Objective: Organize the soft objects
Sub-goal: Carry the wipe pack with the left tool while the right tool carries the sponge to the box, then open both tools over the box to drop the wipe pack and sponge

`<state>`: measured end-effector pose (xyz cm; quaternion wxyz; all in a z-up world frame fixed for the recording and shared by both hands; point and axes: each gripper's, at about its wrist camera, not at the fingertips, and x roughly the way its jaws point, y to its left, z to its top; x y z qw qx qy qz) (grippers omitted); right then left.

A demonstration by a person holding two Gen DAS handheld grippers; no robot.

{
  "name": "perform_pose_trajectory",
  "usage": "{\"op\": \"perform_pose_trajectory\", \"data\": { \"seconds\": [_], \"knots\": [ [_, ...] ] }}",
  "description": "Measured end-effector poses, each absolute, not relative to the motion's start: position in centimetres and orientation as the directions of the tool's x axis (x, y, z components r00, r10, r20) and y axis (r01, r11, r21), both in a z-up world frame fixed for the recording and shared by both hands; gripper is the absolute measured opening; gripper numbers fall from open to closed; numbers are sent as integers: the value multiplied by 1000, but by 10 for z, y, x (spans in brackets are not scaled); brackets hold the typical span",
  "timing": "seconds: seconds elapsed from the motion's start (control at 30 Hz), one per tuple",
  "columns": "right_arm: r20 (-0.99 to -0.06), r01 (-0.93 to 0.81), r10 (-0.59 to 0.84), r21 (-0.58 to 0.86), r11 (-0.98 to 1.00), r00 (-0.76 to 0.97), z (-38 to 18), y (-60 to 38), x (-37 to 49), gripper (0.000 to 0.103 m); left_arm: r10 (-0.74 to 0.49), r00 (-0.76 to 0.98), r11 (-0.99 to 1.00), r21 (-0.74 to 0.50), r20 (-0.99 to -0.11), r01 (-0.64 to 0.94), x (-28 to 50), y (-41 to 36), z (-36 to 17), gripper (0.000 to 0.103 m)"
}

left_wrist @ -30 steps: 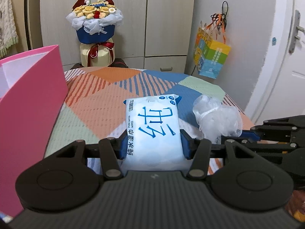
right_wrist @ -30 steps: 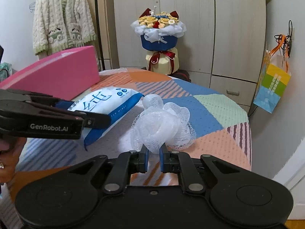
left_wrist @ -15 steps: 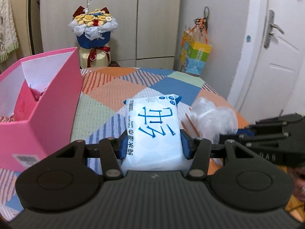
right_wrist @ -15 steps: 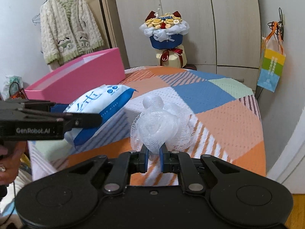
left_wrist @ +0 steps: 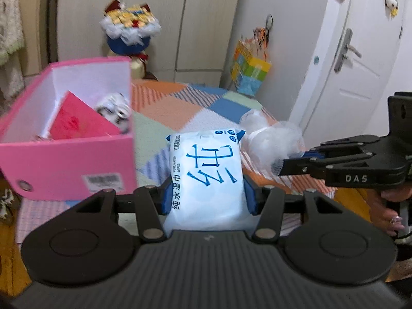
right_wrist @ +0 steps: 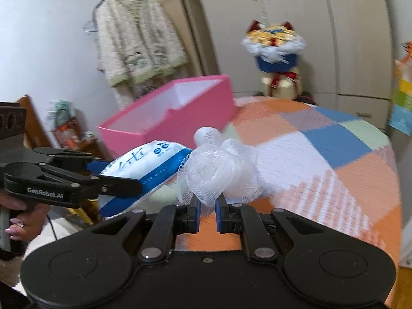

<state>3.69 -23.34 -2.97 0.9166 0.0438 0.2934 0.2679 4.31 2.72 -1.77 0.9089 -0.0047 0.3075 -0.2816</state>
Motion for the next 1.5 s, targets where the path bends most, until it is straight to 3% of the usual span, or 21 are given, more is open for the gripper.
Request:
{"op": "perform_pose_trajectory", "data": {
  "seconds": [0.23, 0.47, 0.83, 1.1, 1.27, 1.37, 1.5],
  "knots": [
    [-440, -555, 572, 183, 811, 692, 1, -186, 66, 13, -453, 758, 885, -137, -469, 444, 51, 62, 17, 51],
    [-399, -587, 595, 158, 794, 698, 17, -148, 119, 13, -381, 816, 923, -134, -435, 359, 91, 95, 36, 51],
    [-483, -573, 530, 68, 817, 697, 2, -93, 221, 13, -240, 828, 971, -103, -506, 218, 199, 121, 21, 51],
    [-563, -570, 513, 88, 817, 648, -22, -71, 275, 14, -204, 794, 978, -81, -573, 193, 251, 122, -3, 51],
    [-585, -571, 495, 65, 819, 643, -27, -66, 273, 27, -180, 780, 980, -43, -600, 193, 259, 118, -10, 55],
    [-560, -592, 510, 43, 805, 653, -24, -71, 257, 41, -172, 799, 979, -11, -576, 203, 246, 115, -6, 67],
    [-516, -578, 516, 48, 814, 684, -18, -87, 235, 46, -177, 820, 978, -3, -545, 209, 224, 113, 1, 76]
  ]
}}
